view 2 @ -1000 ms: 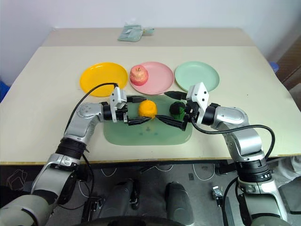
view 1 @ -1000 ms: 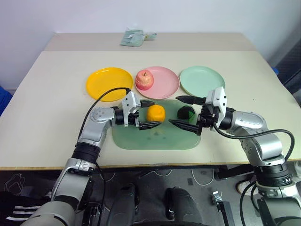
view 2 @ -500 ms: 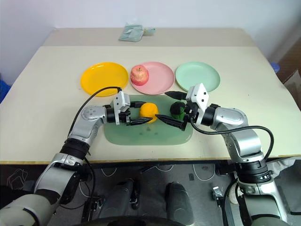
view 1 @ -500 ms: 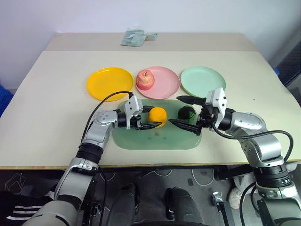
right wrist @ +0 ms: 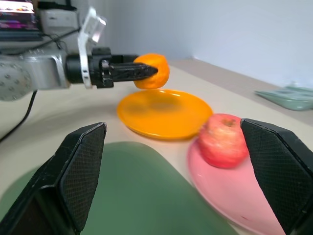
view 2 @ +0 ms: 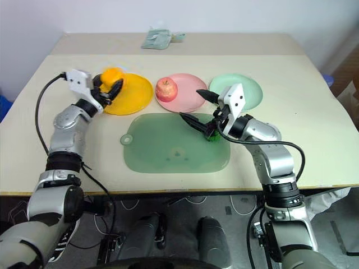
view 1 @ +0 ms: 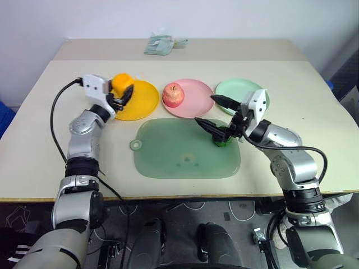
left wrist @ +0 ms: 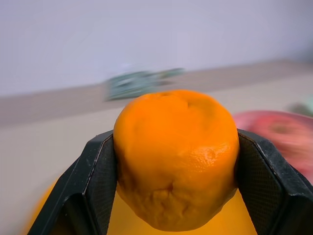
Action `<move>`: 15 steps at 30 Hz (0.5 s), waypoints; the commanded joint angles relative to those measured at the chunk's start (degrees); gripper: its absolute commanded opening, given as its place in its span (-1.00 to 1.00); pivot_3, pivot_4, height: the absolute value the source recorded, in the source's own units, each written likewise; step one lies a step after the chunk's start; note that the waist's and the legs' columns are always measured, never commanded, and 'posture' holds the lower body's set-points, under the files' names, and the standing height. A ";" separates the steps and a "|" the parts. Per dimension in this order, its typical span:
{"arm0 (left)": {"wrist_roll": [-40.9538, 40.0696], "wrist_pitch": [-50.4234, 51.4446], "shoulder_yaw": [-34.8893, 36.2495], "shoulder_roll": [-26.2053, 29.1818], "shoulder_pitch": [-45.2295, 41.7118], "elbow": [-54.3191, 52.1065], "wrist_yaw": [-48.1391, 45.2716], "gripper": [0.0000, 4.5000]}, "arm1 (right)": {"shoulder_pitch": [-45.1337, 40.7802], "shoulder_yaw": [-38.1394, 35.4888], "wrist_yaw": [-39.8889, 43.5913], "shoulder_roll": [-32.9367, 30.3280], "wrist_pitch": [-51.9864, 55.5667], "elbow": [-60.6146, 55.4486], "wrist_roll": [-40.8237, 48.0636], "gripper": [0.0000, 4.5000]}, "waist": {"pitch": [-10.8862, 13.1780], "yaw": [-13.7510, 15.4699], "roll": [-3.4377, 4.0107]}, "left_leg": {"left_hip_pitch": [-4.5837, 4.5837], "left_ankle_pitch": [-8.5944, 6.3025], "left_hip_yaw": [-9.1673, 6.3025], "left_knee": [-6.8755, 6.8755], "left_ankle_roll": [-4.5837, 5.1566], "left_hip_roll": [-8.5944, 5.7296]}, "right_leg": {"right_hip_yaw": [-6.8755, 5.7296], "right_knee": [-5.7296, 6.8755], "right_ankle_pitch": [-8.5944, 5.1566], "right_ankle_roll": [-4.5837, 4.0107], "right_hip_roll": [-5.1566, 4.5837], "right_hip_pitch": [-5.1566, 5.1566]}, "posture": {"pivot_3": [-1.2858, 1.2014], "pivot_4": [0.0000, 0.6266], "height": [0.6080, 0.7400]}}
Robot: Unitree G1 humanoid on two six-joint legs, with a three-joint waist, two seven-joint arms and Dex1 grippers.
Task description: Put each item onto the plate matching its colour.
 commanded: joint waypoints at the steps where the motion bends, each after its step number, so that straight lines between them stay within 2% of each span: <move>1: -0.65 -3.87 2.02 -0.19 -2.50 3.64 2.76 0.30 | -1.59 -0.43 0.23 -0.33 -0.56 -0.82 -0.38 1.00 | 0.00 -0.02 0.00 | -0.01 0.00 0.01 0.01 0.00 -0.01 | 0.00 0.00 0.01 0.01 -0.01 0.00 | 0.03 -0.52 1.00; 3: -1.41 -4.46 2.05 -0.75 -2.95 5.10 2.46 0.30 | -1.72 -0.59 0.49 -0.75 -0.38 -0.81 -0.33 1.00 | 0.00 -0.04 -0.01 | -0.02 0.00 0.01 0.02 0.00 -0.02 | 0.00 -0.01 0.02 0.03 -0.02 -0.01 | 0.03 -0.52 1.00; 4: -1.82 -4.29 2.17 -0.98 -3.13 5.49 2.08 0.71 | -1.69 -0.66 0.61 -0.99 -0.26 -0.94 -0.36 1.00 | 0.00 -0.04 -0.01 | -0.03 0.00 0.01 0.02 0.00 -0.02 | 0.00 -0.01 0.02 0.03 -0.02 -0.01 | 0.03 -0.52 1.00; 6: -1.18 -4.49 0.96 -0.89 -3.12 5.19 -0.33 0.99 | -1.59 -0.96 0.75 -1.62 0.10 -0.83 -0.54 1.00 | 0.00 -0.06 -0.01 | -0.03 0.00 0.02 0.02 0.00 -0.02 | 0.00 -0.01 0.02 0.03 -0.01 -0.01 | 0.03 -0.52 1.00; 10: -2.19 -4.11 -0.39 -0.09 -1.88 0.86 -7.13 0.99 | -0.77 -0.65 1.09 -2.88 -0.34 -0.45 -1.94 1.00 | 0.00 -0.25 -0.01 | -0.02 0.00 0.11 0.01 -0.01 -0.01 | 0.00 -0.02 0.02 0.03 -0.01 -0.02 | 0.03 -0.52 1.00; 15: -14.60 6.74 -2.29 5.57 7.78 -20.05 -32.17 0.99 | -0.80 1.59 0.00 -4.83 2.53 2.21 -6.18 1.00 | 0.01 -1.09 0.00 | -0.02 0.00 0.16 -0.06 -0.03 0.05 | 0.05 -0.02 0.02 0.03 0.00 -0.09 | 0.03 -0.52 1.00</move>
